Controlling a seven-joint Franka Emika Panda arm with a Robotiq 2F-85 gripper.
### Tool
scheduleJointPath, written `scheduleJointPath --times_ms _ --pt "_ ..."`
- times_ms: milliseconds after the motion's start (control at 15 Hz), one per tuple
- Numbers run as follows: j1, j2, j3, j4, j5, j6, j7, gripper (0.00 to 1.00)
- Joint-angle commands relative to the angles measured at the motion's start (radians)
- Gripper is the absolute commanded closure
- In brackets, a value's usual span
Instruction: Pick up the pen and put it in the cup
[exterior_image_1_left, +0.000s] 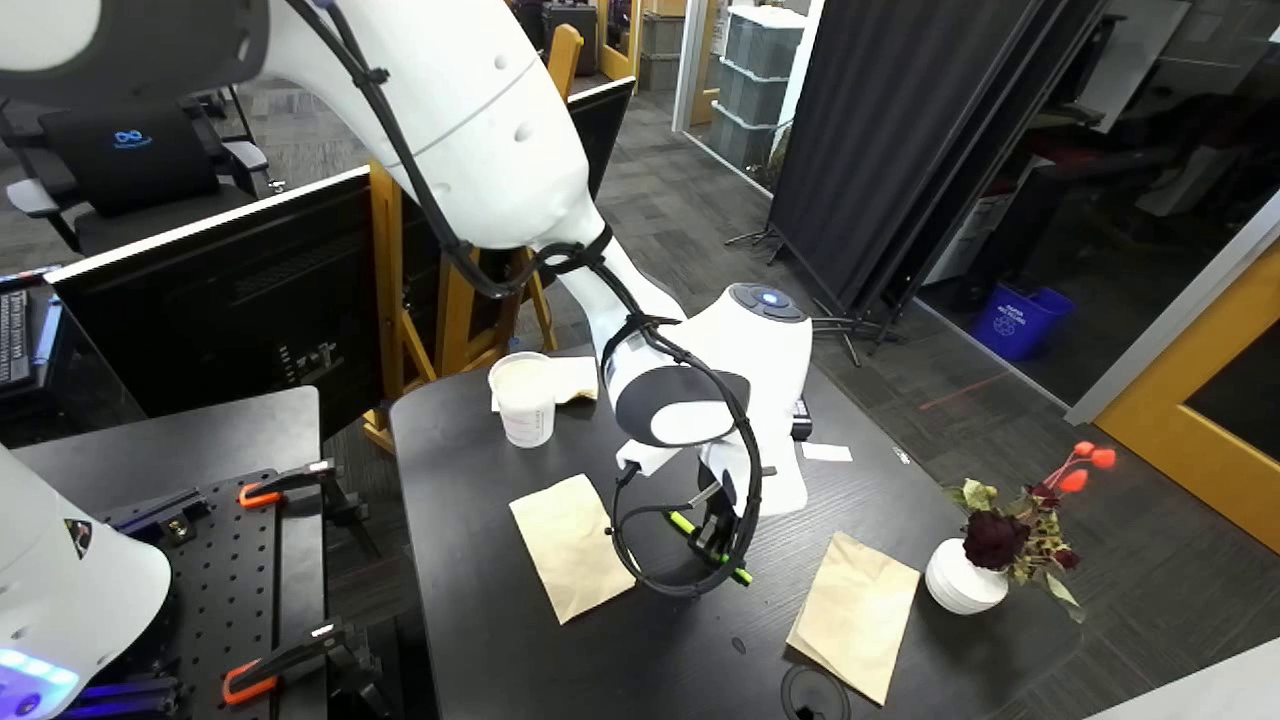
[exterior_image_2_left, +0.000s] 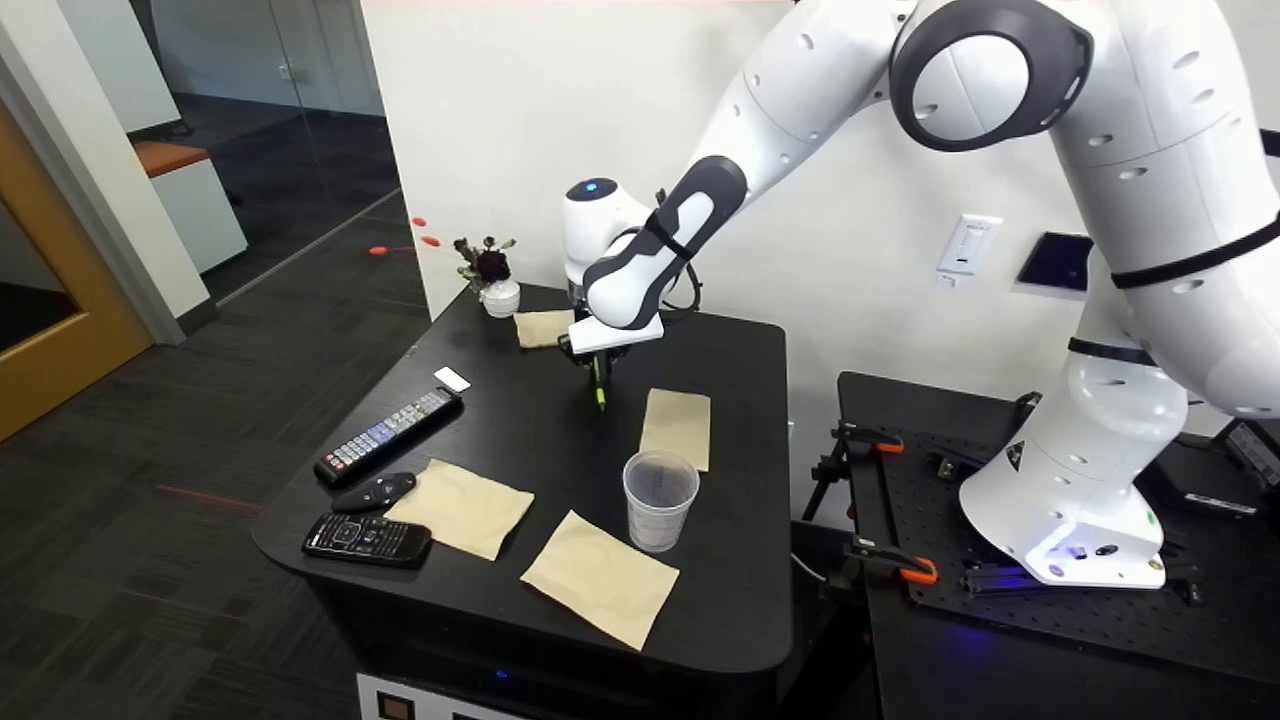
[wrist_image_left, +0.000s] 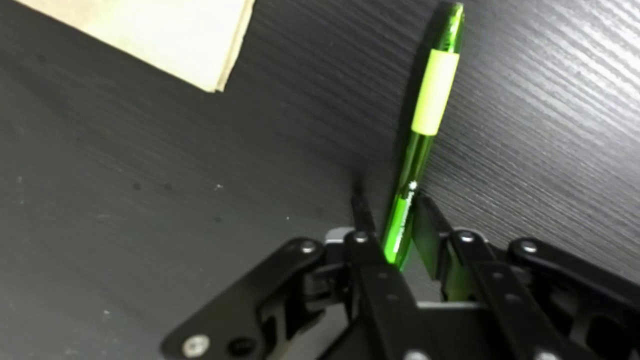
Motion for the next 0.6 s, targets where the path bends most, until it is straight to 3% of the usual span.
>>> scheduleJointPath --times_ms 0,533 --pt "0.013 0.016 -0.012 0.021 0.023 0.009 0.009 0.99" --pt "0.047 -0.081 -0.032 -0.032 0.003 0.054 0.009 0.97"
